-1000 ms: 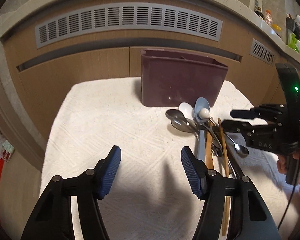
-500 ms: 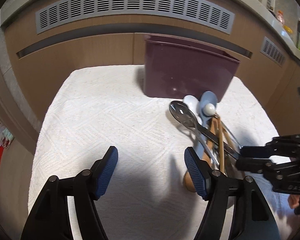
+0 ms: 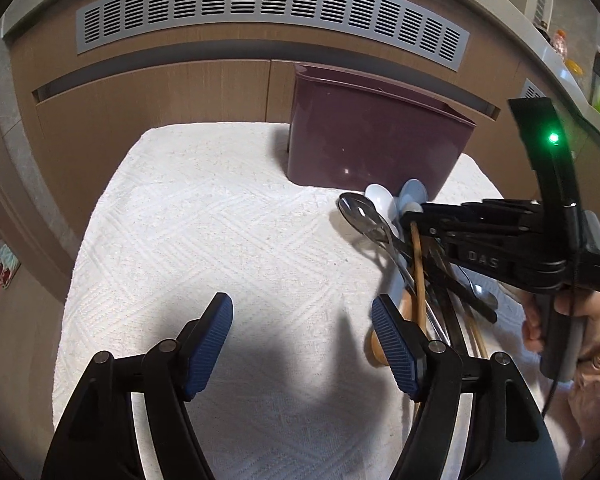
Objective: Organize utensils
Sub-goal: 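Grasp the white-knobbed metal spoon with the right tool while the left tool approaches the pile, then grasp the light blue plastic spoon by its handle with the left tool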
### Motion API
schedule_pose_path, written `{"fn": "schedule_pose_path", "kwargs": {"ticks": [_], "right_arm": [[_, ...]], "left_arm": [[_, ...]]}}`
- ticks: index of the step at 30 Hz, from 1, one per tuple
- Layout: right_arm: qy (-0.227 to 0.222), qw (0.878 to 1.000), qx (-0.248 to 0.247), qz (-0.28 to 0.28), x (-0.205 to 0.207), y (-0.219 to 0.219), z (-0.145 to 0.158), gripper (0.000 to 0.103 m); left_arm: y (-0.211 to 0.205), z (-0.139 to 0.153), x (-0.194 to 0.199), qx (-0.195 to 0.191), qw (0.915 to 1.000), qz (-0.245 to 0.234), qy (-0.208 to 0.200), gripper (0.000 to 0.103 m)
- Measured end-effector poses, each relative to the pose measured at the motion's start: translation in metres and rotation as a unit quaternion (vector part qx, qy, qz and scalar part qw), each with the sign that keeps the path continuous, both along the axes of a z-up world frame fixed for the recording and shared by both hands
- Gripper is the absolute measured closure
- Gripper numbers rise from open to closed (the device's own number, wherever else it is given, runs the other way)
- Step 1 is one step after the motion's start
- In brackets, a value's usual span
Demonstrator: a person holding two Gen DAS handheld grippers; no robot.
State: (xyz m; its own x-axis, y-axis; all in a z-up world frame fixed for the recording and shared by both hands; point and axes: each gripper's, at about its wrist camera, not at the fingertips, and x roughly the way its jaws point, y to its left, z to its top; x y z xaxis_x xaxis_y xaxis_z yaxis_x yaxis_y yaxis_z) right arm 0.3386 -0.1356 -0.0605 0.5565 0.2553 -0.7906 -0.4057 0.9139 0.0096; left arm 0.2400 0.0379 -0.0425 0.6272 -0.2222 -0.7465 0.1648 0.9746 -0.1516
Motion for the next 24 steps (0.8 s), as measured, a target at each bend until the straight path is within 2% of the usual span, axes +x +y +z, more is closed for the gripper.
{"fn": "schedule_pose_path", "kwargs": {"ticks": [4, 8, 14, 18, 22, 24], "right_arm": [[0.002, 1.0, -0.001, -0.002, -0.005, -0.006, 0.003, 0.083], [0.001, 0.999, 0.001, -0.032, -0.027, -0.036, 0.011, 0.083], [-0.001, 0.998, 0.026, -0.065, -0.053, -0.075, 0.007, 0.083], [0.001, 0.996, 0.044, -0.081, -0.062, -0.094, 0.005, 0.083], [-0.005, 0.994, 0.06, -0.093, -0.074, -0.11, 0.006, 0.083], [-0.005, 0.993, 0.07, -0.096, -0.082, -0.117, 0.005, 0.083]], "left_arm": [[-0.007, 0.002, 0.001, -0.005, 0.9999, -0.006, 0.007, 0.03], [-0.021, 0.002, 0.014, -0.029, 0.999, -0.014, 0.031, 0.029], [-0.045, -0.002, 0.051, -0.066, 0.9933, -0.005, 0.095, 0.029], [-0.059, -0.009, 0.075, -0.057, 0.9907, 0.021, 0.122, 0.029], [-0.073, -0.016, 0.089, -0.036, 0.9908, 0.026, 0.128, 0.031], [-0.082, -0.016, 0.087, -0.015, 0.9929, 0.007, 0.118, 0.046]]}}
